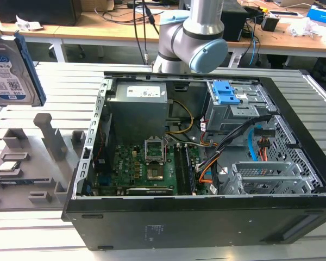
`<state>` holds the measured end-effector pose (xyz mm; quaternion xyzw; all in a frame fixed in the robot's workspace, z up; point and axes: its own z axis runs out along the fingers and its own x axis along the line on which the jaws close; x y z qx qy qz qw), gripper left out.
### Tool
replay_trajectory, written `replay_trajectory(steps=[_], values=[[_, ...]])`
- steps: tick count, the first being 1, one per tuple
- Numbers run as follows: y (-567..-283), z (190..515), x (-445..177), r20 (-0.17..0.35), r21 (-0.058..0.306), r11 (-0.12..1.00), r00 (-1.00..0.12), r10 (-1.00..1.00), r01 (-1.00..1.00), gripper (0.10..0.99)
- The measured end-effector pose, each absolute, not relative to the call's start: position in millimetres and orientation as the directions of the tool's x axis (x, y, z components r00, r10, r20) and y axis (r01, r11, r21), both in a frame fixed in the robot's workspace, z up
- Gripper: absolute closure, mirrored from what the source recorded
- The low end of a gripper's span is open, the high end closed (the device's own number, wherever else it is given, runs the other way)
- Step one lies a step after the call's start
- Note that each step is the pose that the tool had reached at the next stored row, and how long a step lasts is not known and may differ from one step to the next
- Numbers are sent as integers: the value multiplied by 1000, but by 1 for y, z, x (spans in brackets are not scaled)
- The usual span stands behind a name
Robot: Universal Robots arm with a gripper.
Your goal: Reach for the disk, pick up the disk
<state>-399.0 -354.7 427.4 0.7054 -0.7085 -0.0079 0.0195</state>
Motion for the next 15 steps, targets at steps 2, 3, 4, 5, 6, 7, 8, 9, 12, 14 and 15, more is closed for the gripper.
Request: replay_trajectory(steps=[2, 3, 4, 5, 6, 7, 8, 9, 12, 14, 15], values=[[-355, 429, -398, 16, 39, 5, -4, -1000, -999, 722], [-355, 430, -398, 16, 39, 5, -4, -1000, -999, 722], [-355, 431, -398, 16, 39, 5, -4, -1000, -999, 722], [-355, 432, -397, 17, 40, 5, -4, -1000, -999, 722], [-355, 433, -397, 17, 40, 5, -4, -1000, -999, 722], [-355, 434, -396, 16, 40, 5, -4, -1000, -999, 722], [-355, 435, -396, 16, 40, 5, -4, -1000, -999, 722], [-355, 436, -396, 16, 40, 5, -4, -1000, -999, 722], [-355, 439, -394, 16, 41, 5, -4, -1000, -999, 722], [-355, 442, -393, 16, 42, 5, -4, -1000, -999, 722], [-355, 443, -393, 17, 42, 5, -4, -1000, -999, 722]])
